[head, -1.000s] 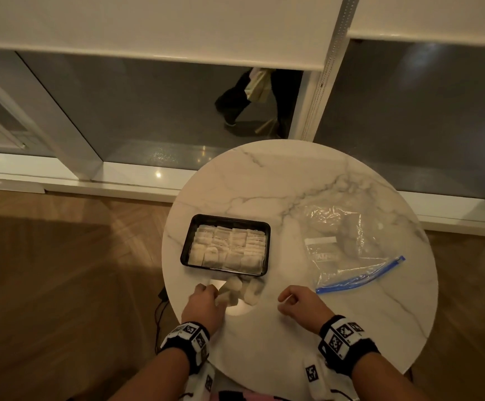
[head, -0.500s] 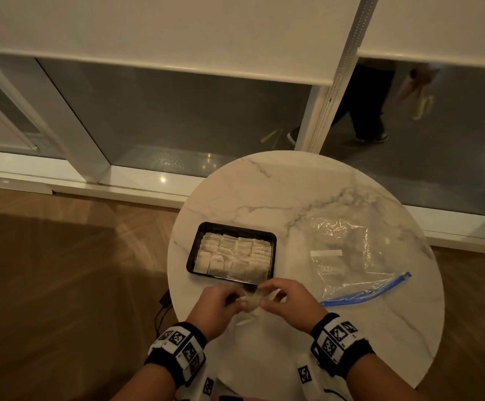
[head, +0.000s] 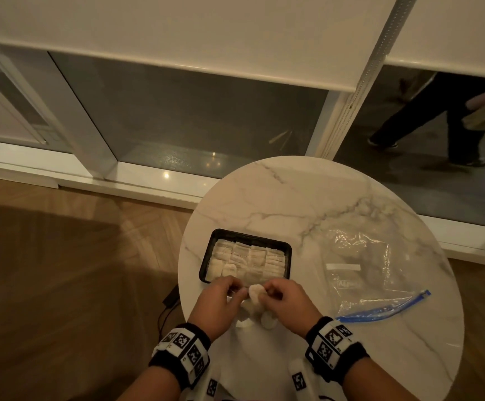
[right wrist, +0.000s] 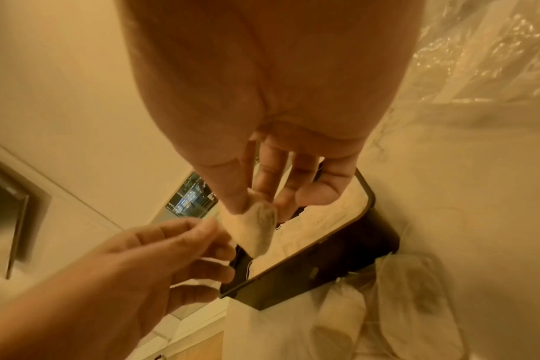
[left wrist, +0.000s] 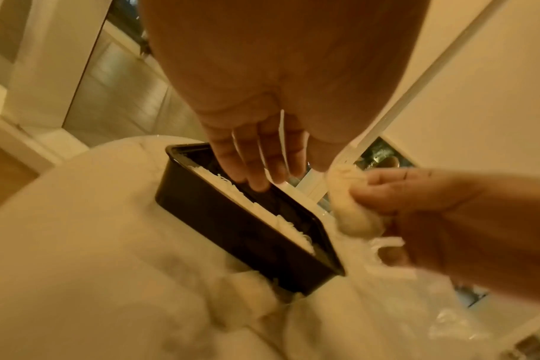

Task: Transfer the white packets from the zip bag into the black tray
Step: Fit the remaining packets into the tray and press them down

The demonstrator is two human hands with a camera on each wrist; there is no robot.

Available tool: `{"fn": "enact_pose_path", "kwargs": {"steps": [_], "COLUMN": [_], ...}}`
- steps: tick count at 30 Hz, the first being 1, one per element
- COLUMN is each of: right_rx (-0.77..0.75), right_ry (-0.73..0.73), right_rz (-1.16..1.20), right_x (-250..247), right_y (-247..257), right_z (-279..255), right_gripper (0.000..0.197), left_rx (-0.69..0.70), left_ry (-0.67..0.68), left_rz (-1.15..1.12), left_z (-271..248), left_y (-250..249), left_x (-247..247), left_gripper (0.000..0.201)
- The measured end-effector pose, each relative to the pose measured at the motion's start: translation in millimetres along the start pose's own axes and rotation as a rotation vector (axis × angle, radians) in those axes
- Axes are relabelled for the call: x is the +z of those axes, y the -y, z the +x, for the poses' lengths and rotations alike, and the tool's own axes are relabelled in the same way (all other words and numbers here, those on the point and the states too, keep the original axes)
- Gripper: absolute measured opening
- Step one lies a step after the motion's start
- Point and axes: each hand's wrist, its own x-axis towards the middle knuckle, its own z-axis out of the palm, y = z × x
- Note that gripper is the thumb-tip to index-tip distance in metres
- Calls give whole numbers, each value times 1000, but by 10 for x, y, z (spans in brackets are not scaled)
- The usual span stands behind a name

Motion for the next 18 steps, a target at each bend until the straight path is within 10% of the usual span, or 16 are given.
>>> {"fn": "enact_pose_path", "kwargs": {"steps": [6, 18], "right_rx": [154, 232], "right_ry": [-144, -18], "right_rz": [63, -245], "right_x": [33, 327], "right_y": [-32, -18], "right_z": [439, 849], "right_gripper": [13, 22], "left_rx": [61, -25], "left_ry": [33, 226], "left_rz": [617, 748], "left_z": [176, 234], "left_y": [265, 439], "left_x": [-63, -25], "left_gripper": [34, 42]}}
